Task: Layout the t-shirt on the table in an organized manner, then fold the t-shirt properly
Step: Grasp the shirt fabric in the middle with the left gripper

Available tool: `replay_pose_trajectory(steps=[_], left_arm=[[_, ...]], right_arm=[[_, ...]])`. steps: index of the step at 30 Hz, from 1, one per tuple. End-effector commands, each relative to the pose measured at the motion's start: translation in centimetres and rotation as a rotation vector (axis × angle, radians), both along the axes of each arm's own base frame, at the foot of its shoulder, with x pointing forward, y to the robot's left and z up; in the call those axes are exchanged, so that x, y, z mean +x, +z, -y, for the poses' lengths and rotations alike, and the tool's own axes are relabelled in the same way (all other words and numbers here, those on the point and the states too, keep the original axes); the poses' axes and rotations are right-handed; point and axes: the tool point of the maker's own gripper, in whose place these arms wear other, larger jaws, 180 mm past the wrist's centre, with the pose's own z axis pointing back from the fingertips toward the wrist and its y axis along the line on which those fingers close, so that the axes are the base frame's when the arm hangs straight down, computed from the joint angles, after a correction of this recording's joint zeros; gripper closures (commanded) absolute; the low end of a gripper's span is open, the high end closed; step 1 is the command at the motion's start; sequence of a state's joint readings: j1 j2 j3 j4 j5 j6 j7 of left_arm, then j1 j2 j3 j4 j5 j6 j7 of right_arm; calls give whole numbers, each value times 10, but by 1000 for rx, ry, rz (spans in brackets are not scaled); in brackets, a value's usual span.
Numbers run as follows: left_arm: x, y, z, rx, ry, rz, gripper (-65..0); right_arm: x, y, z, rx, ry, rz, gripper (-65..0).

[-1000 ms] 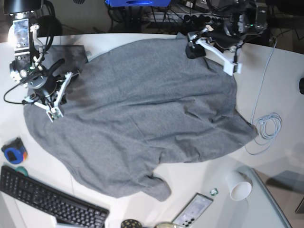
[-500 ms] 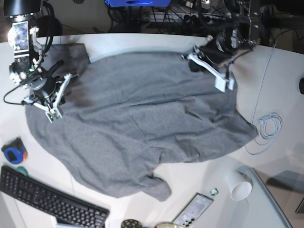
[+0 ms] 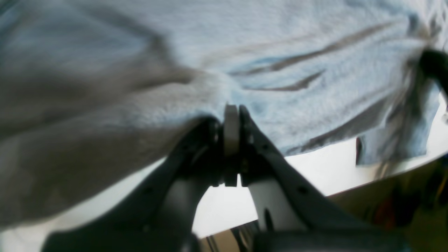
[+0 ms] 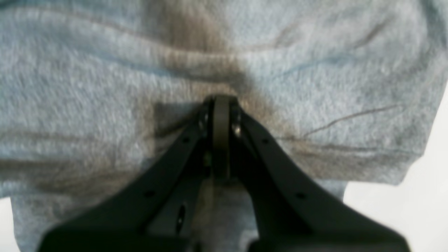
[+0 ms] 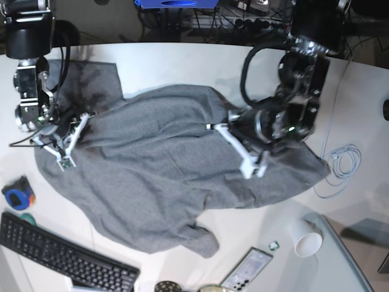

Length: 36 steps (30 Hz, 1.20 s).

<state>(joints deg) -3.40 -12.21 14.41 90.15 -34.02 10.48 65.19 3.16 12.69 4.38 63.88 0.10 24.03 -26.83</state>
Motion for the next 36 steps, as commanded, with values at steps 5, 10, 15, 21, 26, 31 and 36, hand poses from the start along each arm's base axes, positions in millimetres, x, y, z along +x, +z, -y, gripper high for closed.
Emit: replay_pose_trajectory(steps=[5, 10, 15, 21, 26, 31, 36], left_arm=[[19, -21, 13, 31, -42, -71, 0], [45, -15, 14, 35, -24, -64, 0], [56, -7, 15, 26, -21, -42, -173], [54, -6, 15, 15, -18, -38, -556], [38, 26, 16, -140, 43, 32, -579], [-1, 42, -31, -256, 265, 68, -578], [-38, 24, -62, -205, 408, 134, -578]], right_arm=[[1, 2, 17, -40, -5, -12, -3], [0, 1, 18, -42, -5, -13, -3], [0, 1, 18, -42, -5, -15, -3], [0, 1, 17, -40, -3, -15, -3], [-1, 1, 18, -42, -3, -14, -3], [-1, 1, 18, -42, -2, -14, -3], [-1, 1, 17, -41, -2, -14, -3]])
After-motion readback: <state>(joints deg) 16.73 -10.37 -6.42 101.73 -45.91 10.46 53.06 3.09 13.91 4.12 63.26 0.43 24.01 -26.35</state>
